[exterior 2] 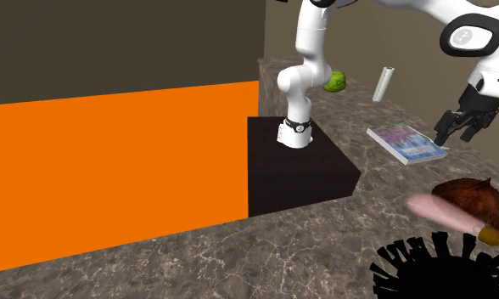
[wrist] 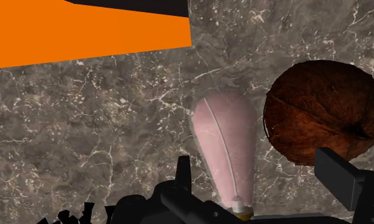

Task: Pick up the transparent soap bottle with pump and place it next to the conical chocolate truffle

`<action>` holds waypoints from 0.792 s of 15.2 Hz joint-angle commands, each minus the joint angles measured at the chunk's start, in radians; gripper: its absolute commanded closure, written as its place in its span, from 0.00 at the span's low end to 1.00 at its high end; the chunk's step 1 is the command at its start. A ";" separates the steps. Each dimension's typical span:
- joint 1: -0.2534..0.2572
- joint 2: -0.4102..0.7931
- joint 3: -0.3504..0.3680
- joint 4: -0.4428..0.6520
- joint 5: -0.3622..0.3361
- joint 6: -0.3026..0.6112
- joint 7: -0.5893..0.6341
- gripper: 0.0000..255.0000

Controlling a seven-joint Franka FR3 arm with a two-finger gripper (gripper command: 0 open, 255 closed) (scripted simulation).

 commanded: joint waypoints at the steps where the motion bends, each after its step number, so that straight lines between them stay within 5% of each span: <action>1: 0.000 -0.008 0.000 0.025 0.002 -0.033 -0.001 0.00; 4: -0.001 -0.025 -0.002 0.100 0.005 -0.124 -0.004 0.00; 12: -0.001 -0.025 -0.002 0.100 0.005 -0.124 -0.004 0.00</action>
